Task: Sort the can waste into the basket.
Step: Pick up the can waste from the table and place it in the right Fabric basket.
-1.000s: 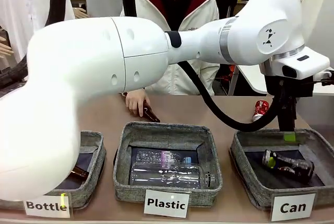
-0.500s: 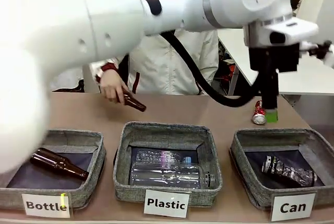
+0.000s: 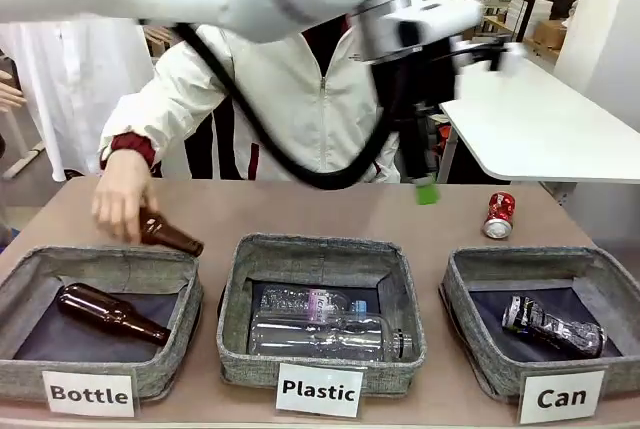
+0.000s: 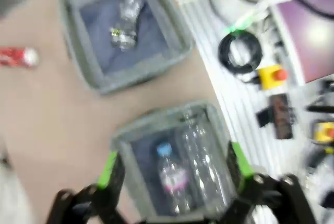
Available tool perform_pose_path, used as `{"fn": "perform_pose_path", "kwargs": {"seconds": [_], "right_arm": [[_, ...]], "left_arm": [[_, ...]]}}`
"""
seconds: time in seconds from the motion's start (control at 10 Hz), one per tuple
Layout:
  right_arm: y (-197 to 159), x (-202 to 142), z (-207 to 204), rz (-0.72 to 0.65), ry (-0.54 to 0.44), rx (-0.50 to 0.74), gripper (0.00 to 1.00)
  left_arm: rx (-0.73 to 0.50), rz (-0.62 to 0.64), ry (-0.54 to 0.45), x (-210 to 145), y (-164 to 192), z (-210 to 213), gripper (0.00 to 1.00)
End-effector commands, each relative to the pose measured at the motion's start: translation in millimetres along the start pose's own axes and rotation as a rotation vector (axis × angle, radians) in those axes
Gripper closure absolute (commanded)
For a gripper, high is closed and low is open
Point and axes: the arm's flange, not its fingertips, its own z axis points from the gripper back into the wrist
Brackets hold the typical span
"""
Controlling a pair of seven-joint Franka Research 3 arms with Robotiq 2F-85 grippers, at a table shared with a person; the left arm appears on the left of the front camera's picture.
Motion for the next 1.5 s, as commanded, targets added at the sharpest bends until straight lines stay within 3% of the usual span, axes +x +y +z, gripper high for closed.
{"fn": "perform_pose_path", "kwargs": {"seconds": [0.0, 0.2, 0.9, 1.2, 1.4], "right_arm": [[14.5, 9.9, -21.0, 0.007, -0.001, -0.002, 0.0], [23.0, 11.4, -19.7, 0.011, -0.043, 0.026, 0.0], [22.3, 7.7, -10.1, -0.03, -0.067, 0.001, 0.0], [47.3, 29.6, -36.5, 0.02, -0.034, 0.028, 0.0], [72.5, 52.9, -86.9, 0.069, 0.014, 0.097, 0.0]], "left_arm": [[0.047, 0.04, -0.051, -81.0, -62.7, -18.0, 0.0], [0.059, 0.07, -0.087, -102.6, -64.5, -20.4, 0.0], [0.039, 0.061, -0.114, -113.5, -57.3, -10.9, 0.0], [0.017, 0.214, -0.235, -183.2, -75.0, 40.2, 0.0], [-0.016, 0.359, -0.394, -266.6, -101.5, 73.8, 0.0]]}}
